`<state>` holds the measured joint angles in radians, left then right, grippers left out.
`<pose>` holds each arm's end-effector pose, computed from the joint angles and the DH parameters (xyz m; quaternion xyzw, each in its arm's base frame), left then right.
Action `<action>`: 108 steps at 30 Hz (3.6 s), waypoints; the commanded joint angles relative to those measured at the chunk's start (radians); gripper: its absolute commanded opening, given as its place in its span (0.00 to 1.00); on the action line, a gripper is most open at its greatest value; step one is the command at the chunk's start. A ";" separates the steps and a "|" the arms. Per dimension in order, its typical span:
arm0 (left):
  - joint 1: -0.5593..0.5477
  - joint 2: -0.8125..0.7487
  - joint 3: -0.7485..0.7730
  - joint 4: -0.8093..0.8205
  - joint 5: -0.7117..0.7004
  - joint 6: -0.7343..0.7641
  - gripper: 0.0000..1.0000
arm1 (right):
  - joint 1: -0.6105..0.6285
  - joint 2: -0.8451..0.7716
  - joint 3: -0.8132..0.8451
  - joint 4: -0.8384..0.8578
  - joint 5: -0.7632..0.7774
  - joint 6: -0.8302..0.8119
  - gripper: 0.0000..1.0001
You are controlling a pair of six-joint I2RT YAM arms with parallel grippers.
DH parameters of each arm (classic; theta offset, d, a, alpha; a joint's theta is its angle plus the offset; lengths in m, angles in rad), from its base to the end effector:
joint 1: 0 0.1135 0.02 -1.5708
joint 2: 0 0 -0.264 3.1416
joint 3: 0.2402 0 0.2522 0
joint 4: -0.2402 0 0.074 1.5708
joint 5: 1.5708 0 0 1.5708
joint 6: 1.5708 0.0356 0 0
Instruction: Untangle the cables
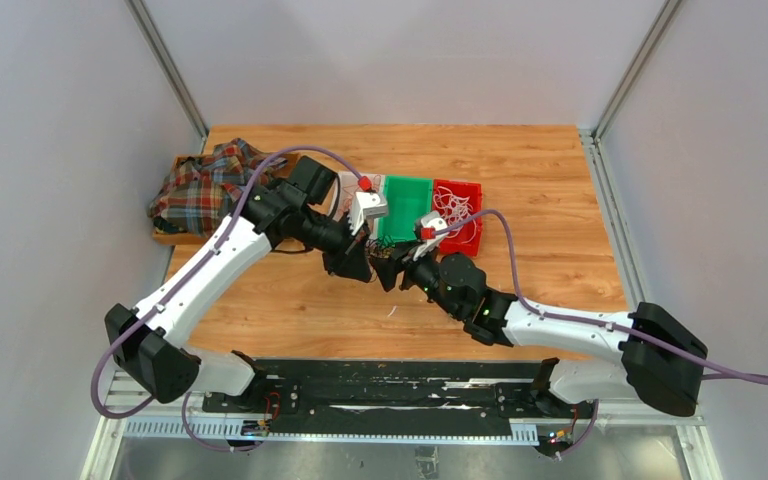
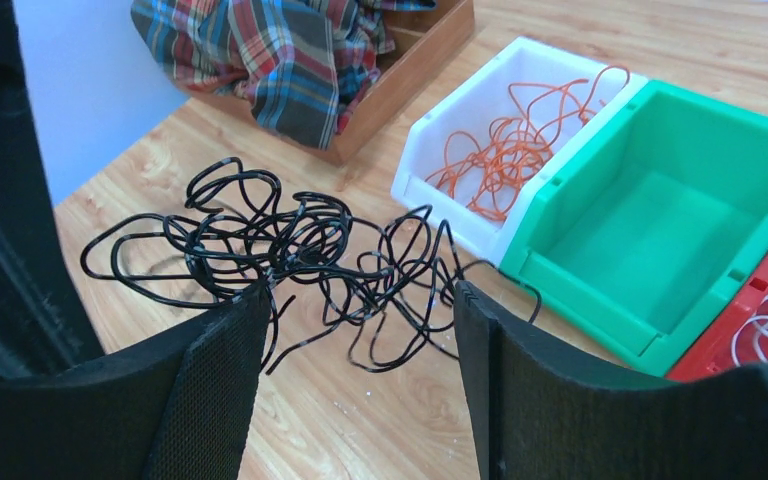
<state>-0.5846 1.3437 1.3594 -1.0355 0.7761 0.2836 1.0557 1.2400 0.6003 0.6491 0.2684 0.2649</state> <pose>0.2002 -0.1624 0.3499 0.4680 0.7648 -0.3978 0.1944 0.1436 0.2346 0.2661 -0.1809 0.6802 0.3575 0.6138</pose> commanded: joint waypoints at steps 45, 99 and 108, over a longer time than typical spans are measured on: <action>-0.001 0.123 1.159 -0.209 -0.382 0.187 0.00 | 0.003 0.048 -0.182 -0.151 0.116 0.333 0.46; -0.001 0.010 1.025 0.121 -0.535 0.306 0.00 | -0.044 0.472 0.361 0.061 -0.358 0.099 0.42; -0.001 -0.016 1.060 0.296 -0.583 0.320 0.00 | -0.068 0.565 0.333 0.076 -0.336 0.148 0.34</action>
<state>-0.5850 1.3540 2.4054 -0.8745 0.2352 0.5850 1.0130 1.7763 0.9279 0.6838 -0.0711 0.3717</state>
